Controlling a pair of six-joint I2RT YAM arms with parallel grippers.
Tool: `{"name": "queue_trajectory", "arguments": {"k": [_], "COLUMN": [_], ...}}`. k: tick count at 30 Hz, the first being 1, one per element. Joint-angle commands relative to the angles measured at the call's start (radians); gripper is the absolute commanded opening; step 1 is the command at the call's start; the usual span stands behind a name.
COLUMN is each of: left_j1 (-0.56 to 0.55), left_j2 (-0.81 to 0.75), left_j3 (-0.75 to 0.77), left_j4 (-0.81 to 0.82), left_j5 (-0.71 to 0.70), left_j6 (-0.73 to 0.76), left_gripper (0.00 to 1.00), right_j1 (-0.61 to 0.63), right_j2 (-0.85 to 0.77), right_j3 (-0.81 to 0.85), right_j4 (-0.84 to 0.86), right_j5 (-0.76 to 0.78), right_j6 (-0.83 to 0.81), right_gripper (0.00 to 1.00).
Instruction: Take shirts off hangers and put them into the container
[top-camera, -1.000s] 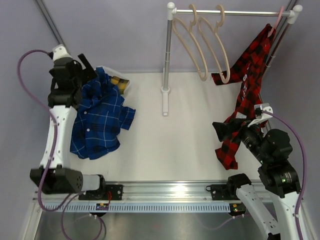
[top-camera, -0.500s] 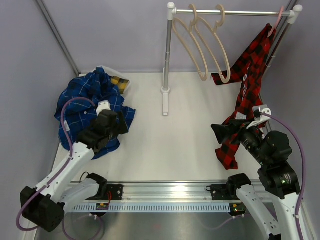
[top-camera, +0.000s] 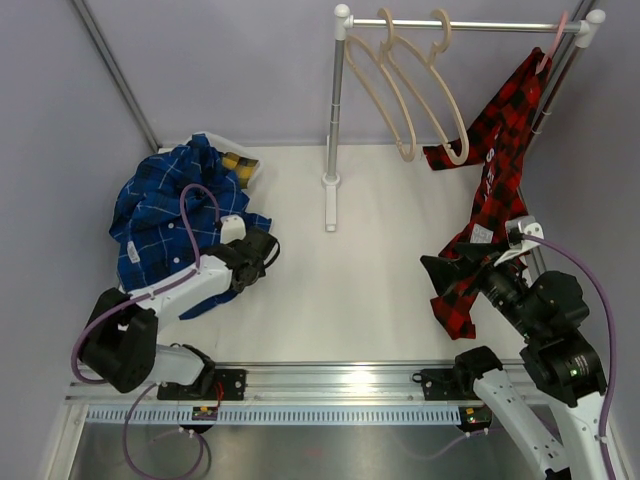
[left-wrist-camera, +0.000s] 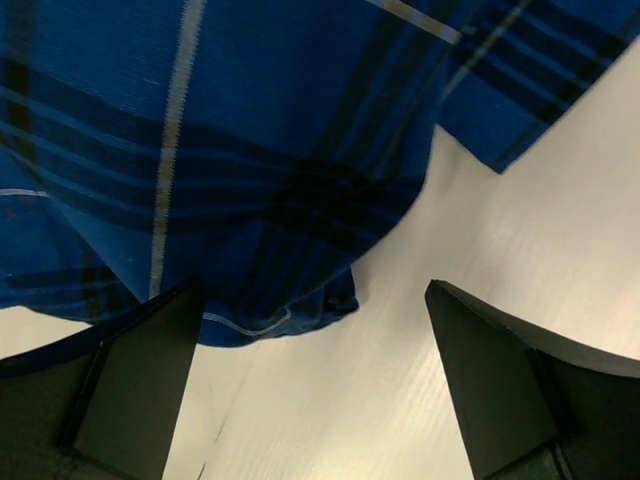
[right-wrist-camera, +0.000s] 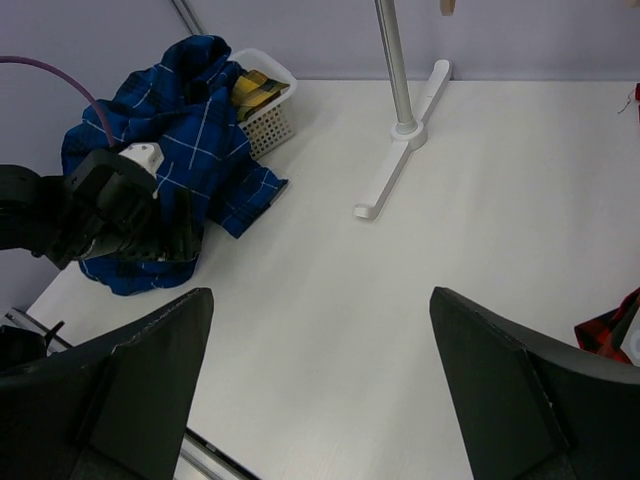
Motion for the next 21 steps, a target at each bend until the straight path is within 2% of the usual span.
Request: {"name": "queue_trajectory", "arguments": {"k": [1,3,10,15,18,21], "left_j1": [0.011,0.025,0.049,0.114,0.131,0.14], "left_j2": [0.027,0.048,0.074,0.119,0.146,0.177], "left_j3": [0.049,0.066,0.138,0.157,0.169,0.178], "left_j4": [-0.01,-0.02,-0.108,-0.103,-0.103,-0.102], "left_j5": [-0.137,-0.143,-0.189,-0.141,-0.128,-0.113], "left_j6": [-0.088,-0.103,-0.114,-0.088,-0.079,-0.077], "left_gripper": [0.97,0.94,0.92,0.89,0.82,0.7], "right_j1": [0.033,0.039,0.059,0.064,0.067,0.072], "right_j2": [-0.022,-0.022,-0.034,-0.039,-0.039,-0.044], "right_j3": [0.004,0.004,0.002,0.001,0.002,0.001], "right_j4": [0.005,0.005,0.005,0.013,0.013,0.013], "right_j5": [0.043,0.043,0.046,0.045,0.045,0.045], "right_j6": [-0.026,-0.026,-0.032,-0.034,-0.037,-0.035], "right_gripper": [0.99,0.99,0.99,0.99,1.0,0.99]}}
